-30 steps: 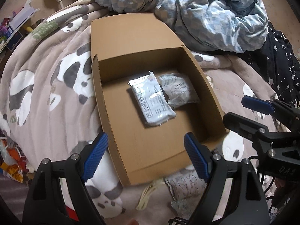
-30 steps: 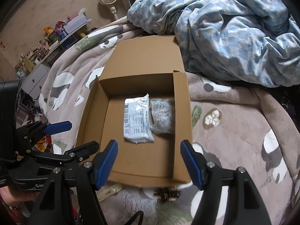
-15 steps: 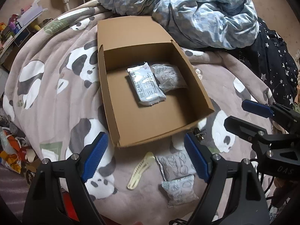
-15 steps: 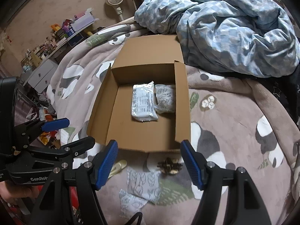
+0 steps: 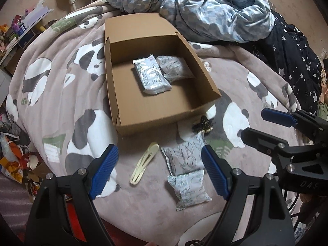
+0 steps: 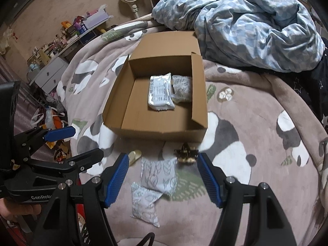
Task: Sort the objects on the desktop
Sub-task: 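Withdraw both tools from the box toward the remaining clips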
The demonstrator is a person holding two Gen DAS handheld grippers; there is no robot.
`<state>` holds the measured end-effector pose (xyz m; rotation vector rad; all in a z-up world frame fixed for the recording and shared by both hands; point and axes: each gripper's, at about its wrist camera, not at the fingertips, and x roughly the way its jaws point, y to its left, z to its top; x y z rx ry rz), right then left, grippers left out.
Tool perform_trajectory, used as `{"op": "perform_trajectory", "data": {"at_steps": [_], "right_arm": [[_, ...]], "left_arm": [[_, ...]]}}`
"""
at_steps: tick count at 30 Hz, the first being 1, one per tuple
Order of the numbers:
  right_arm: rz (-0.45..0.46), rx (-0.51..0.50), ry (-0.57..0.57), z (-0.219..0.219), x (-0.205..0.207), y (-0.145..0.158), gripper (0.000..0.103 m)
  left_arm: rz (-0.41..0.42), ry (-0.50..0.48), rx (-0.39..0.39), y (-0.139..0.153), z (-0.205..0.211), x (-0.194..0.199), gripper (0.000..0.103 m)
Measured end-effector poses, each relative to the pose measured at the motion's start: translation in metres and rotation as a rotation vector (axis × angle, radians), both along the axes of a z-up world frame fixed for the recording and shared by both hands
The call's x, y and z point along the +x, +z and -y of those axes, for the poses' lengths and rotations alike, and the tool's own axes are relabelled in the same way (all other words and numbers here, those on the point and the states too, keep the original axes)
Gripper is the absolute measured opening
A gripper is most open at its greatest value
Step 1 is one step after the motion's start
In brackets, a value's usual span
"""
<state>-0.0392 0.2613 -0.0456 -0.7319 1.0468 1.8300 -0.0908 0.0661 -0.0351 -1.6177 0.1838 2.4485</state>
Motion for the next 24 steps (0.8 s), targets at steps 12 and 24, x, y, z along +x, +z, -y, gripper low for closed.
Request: {"op": "perform_trajectory", "data": {"at_steps": [12, 24], "right_arm": [[-0.008, -0.049, -0.016, 0.026, -0.003, -0.028, 0.07], [-0.011, -0.125, -0.042, 0.037, -0.01, -0.077, 0.073]], "left_arm": [[0.019, 0.03, 0.027, -0.025, 0.006, 0.029, 0.083], [0.062, 0.048, 0.032, -0.076, 0.018, 0.038, 0.083]]}}
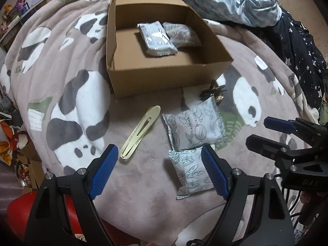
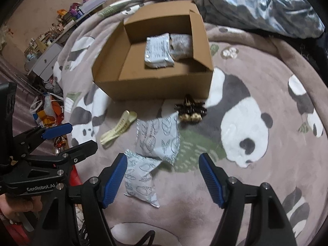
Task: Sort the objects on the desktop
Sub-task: 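Withdraw both tools from the box toward the remaining clips, then grasp the cream claw clip with the left tool while the right tool grasps the bear clip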
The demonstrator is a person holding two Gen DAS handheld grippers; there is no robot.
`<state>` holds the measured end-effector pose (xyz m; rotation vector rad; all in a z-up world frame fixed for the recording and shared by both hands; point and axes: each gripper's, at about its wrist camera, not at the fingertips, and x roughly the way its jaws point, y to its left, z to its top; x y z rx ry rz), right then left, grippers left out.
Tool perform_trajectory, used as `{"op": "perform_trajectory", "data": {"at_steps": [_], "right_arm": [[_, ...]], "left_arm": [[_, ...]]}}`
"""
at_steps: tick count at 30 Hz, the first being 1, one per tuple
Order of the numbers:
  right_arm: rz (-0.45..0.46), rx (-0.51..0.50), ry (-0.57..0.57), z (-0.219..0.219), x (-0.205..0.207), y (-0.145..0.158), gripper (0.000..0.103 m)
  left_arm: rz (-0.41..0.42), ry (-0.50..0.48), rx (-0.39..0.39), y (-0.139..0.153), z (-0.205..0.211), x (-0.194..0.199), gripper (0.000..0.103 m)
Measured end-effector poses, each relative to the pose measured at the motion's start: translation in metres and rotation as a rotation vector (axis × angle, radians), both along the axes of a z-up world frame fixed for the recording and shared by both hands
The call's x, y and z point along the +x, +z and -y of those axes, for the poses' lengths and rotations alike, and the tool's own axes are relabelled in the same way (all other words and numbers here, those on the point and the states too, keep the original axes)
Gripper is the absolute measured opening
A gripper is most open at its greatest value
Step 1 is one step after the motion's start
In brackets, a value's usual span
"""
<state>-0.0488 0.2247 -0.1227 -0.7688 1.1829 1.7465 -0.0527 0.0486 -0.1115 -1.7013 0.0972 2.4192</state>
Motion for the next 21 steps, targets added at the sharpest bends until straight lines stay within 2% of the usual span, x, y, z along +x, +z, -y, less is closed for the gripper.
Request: {"op": "perform_trajectory", "data": {"at_steps": [10, 18, 21], "right_arm": [[-0.001, -0.064, -0.064, -0.008, 0.004, -0.039, 0.073], [-0.003, -0.075, -0.091, -0.033, 0.0, -0.053, 0.073], [-0.008, -0.075, -0.11, -0.046, -0.001, -0.056, 0.073]], "left_arm": [[0.042, 0.016, 0.005, -0.044, 0.009, -0.017, 0.082], [0.091, 0.017, 0.006, -0.075, 0.017, -0.038, 0.082], [0.094, 0.009, -0.024, -0.082, 0.017, -0.044, 0.082]]}}
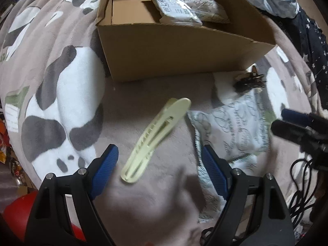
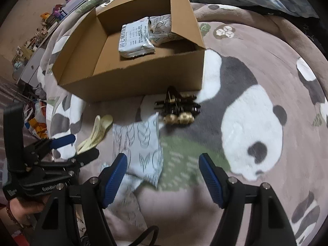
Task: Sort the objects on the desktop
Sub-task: 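Grasp the cream claw clip with the left tool while the right tool grasps the bear clip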
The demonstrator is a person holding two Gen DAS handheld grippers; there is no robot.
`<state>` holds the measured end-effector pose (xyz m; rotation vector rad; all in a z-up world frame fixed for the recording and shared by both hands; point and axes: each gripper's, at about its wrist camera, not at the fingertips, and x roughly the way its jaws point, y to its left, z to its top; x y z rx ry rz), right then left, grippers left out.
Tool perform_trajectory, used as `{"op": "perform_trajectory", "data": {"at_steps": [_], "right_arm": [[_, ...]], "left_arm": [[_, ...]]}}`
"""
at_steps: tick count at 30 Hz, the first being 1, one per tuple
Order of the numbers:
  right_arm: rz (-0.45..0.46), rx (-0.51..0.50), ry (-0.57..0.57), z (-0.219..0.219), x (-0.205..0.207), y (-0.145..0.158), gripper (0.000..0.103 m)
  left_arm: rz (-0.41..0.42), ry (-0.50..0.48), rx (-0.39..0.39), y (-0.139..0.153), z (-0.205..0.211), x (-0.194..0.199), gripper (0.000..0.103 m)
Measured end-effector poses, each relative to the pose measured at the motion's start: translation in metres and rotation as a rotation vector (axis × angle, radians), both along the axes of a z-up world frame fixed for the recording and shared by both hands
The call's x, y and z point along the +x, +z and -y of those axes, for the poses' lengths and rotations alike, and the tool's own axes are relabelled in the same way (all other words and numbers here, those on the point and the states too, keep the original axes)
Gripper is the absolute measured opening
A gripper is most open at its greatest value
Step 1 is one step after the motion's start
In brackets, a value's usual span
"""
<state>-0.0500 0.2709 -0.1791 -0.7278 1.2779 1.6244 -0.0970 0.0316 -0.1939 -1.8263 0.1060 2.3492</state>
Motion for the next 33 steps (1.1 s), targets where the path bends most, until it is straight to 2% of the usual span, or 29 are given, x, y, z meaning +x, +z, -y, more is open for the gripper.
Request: {"op": "perform_trajectory", "data": {"at_steps": [12, 17, 23, 25, 29, 32, 33], "right_arm": [[0.02, -0.019, -0.093, -0.044, 0.003, -0.021, 0.073], [0.034, -0.009, -0.106, -0.053, -0.001, -0.026, 0.073], [0.071, 0.001, -0.1, -0.064, -0.009, -0.031, 0.066], [0.074, -0.002, -0.108, -0.067, -0.009, -0.033, 0.063], [0.048, -0.013, -0.141, -0.07, -0.006, -0.036, 0.062], [0.043, -0.017, -0.151, -0.071, -0.005, -0.035, 0.061], [0.041, -0.018, -0.156, -0.071, -0.005, -0.035, 0.06]], "left_arm": [[0.01, -0.016, -0.029, -0.022, 0.002, -0.019, 0.08], [0.038, -0.04, -0.013, -0.034, 0.002, -0.021, 0.075], [0.035, -0.063, -0.005, -0.039, 0.004, -0.021, 0.071], [0.037, -0.057, -0.013, -0.04, 0.005, -0.021, 0.065], [0.044, -0.047, -0.005, -0.04, 0.006, -0.021, 0.06], [0.044, -0.032, 0.019, -0.038, 0.01, -0.021, 0.044], [0.049, -0.032, 0.043, -0.037, 0.012, -0.02, 0.035]]}}
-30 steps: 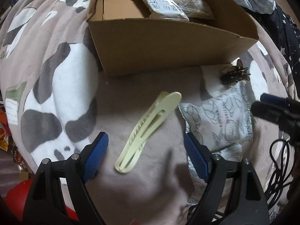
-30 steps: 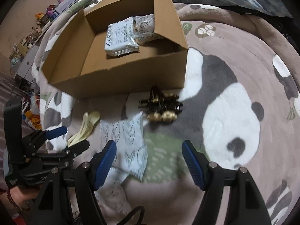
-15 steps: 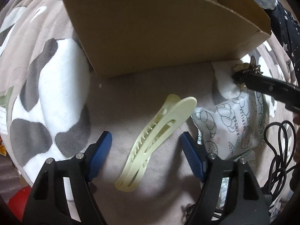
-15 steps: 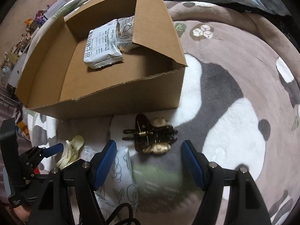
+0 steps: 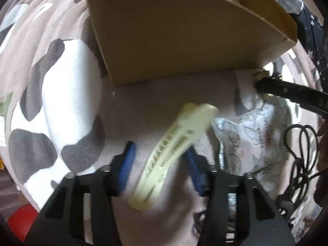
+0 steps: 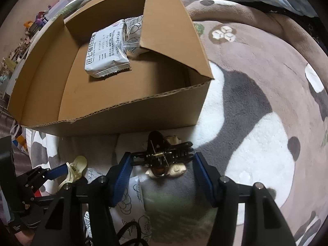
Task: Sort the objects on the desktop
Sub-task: 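Grasp the cream claw clip with the left tool while the right tool grasps the bear clip, then lift both clips and carry them over the box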
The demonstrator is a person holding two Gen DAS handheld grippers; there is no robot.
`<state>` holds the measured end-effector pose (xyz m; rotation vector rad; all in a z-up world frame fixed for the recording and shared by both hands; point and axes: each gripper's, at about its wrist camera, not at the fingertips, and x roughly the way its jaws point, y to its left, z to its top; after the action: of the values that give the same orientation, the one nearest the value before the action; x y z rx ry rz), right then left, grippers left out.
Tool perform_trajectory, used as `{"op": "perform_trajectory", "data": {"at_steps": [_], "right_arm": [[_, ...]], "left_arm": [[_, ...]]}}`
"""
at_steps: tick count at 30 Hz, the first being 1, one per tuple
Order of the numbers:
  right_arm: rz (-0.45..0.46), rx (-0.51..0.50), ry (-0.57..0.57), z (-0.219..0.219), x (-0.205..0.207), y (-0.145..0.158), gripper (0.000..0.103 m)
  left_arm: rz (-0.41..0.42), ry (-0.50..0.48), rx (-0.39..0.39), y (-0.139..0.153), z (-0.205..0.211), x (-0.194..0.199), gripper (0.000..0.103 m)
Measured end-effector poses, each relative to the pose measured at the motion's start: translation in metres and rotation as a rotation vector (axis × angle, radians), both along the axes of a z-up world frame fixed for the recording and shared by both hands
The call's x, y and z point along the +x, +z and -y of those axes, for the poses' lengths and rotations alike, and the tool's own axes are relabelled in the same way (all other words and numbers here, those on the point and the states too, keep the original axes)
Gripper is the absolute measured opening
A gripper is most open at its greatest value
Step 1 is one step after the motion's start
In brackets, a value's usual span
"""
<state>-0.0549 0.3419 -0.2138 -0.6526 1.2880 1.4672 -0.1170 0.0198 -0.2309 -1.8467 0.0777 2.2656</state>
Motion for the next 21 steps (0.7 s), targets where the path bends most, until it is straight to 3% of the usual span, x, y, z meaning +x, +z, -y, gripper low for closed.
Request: {"op": "perform_trajectory", "data": {"at_steps": [4, 21], "right_arm": [[-0.007, 0.012, -0.018, 0.0, 0.002, 0.005, 0.052], [-0.011, 0.037, -0.071, 0.019, 0.001, 0.027, 0.052]], "left_arm": [[0.015, -0.014, 0.023, 0.003, 0.002, 0.001, 0.022], [-0.013, 0.003, 0.044, 0.026, 0.002, 0.02, 0.021]]}}
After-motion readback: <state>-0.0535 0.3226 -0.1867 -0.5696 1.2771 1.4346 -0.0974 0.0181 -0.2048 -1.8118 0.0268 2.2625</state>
